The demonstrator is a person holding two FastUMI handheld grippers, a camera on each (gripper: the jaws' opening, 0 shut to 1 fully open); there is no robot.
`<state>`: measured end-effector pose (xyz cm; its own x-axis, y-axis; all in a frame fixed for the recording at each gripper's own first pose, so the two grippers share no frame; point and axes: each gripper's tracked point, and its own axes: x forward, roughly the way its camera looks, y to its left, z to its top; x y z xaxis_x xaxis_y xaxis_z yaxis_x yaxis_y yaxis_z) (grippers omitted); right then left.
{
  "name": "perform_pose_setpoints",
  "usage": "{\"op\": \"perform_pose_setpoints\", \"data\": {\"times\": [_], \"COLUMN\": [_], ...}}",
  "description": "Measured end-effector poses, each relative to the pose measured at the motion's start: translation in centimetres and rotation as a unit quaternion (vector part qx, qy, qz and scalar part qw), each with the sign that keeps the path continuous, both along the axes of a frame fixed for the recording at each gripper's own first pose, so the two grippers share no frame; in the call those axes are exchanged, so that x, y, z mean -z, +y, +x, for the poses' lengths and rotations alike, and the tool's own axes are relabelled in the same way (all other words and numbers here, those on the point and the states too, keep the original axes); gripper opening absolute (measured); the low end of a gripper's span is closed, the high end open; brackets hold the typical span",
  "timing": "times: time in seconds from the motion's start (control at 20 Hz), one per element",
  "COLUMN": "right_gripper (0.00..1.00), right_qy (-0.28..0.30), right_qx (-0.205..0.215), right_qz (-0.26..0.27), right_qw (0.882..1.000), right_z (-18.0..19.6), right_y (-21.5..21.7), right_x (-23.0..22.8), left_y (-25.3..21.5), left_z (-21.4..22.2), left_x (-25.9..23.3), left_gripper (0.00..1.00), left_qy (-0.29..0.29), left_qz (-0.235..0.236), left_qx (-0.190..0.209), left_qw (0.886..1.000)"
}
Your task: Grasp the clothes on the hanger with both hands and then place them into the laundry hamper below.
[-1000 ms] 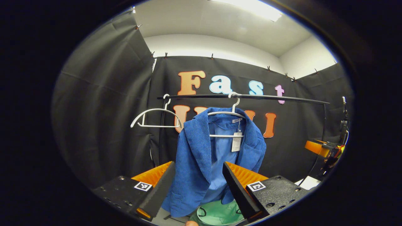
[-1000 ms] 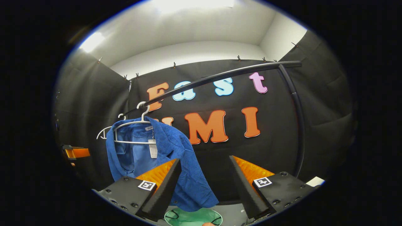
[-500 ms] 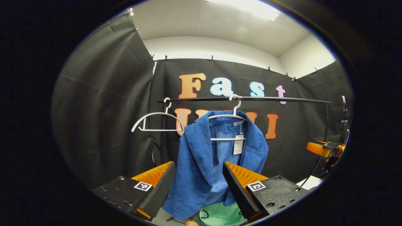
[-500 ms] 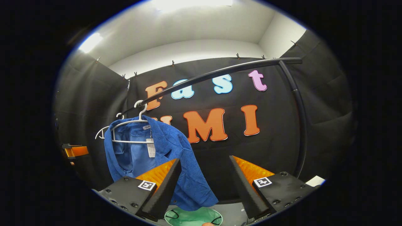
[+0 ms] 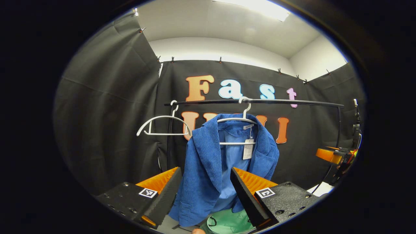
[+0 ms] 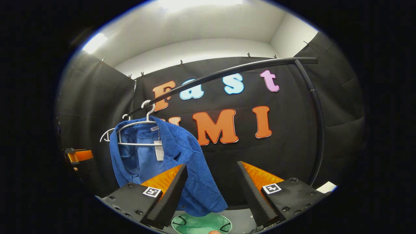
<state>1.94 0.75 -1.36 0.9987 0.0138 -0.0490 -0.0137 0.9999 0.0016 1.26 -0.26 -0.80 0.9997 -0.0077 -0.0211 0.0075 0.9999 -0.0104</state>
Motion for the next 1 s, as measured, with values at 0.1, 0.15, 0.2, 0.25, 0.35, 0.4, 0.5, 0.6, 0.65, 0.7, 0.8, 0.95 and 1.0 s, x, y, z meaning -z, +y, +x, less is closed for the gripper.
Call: {"op": "perform_pose_setpoints", "data": {"times": [0.1,0.15,0.2,0.25,0.35,0.4,0.5,0.6,0.65,0.7,0.8,0.95,1.0], "right_gripper": [0.97,0.97,0.98,0.97,0.98,0.98,0.98,0.98,0.97,0.97,0.97,0.97,0.98], "right_qy": [0.001,0.001,0.002,0.002,0.003,0.006,0.015,0.019,0.019,0.02,0.024,0.033,0.035], "right_qx": [-0.006,-0.01,-0.014,-0.019,-0.03,-0.038,-0.057,-0.069,-0.071,-0.073,-0.077,-0.086,-0.087], "right_qz": [0.0,0.0,0.001,0.002,0.002,0.003,0.012,0.017,0.016,0.014,0.011,0.015,0.017], "right_qw": [1.0,1.0,1.0,1.0,1.0,0.999,0.998,0.997,0.997,0.997,0.997,0.996,0.995], "right_z": [0.4,0.6,0.8,1.0,1.5,1.7,2.1,2.8,3.2,3.7,4.6,6.3,6.9], "right_y": [0.7,1.2,1.8,2.4,3.7,4.5,6.5,7.9,8.5,9.3,10.7,13.0,13.7], "right_x": [0.2,0.3,0.3,0.3,0.2,0.2,0.5,0.5,0.6,0.8,1.4,2.8,3.2], "left_y": [0.1,0.3,0.5,0.7,1.0,1.0,0.7,0.5,0.4,0.3,0.2,0.3,0.4], "left_z": [0.3,0.5,0.8,1.2,1.9,2.3,2.9,3.5,3.9,4.3,5.0,6.1,6.5], "left_x": [0.2,0.3,0.5,0.6,0.6,0.4,0.4,0.5,0.7,1.0,1.3,1.3,1.4], "left_gripper": [0.95,0.95,0.95,0.95,0.95,0.95,0.95,0.95,0.95,0.95,0.95,0.95,0.98], "left_qy": [0.002,0.003,0.005,0.007,0.006,0.005,0.004,0.006,0.01,0.014,0.018,0.019,0.019], "left_qz": [0.0,0.001,0.003,0.004,0.01,0.012,0.013,0.014,0.014,0.014,0.016,0.024,0.026], "left_qx": [-0.002,-0.004,-0.007,-0.01,-0.018,-0.021,-0.019,-0.018,-0.017,-0.017,-0.019,-0.027,-0.031], "left_qw": [1.0,1.0,1.0,1.0,1.0,1.0,1.0,1.0,1.0,1.0,1.0,0.999,0.999]}}
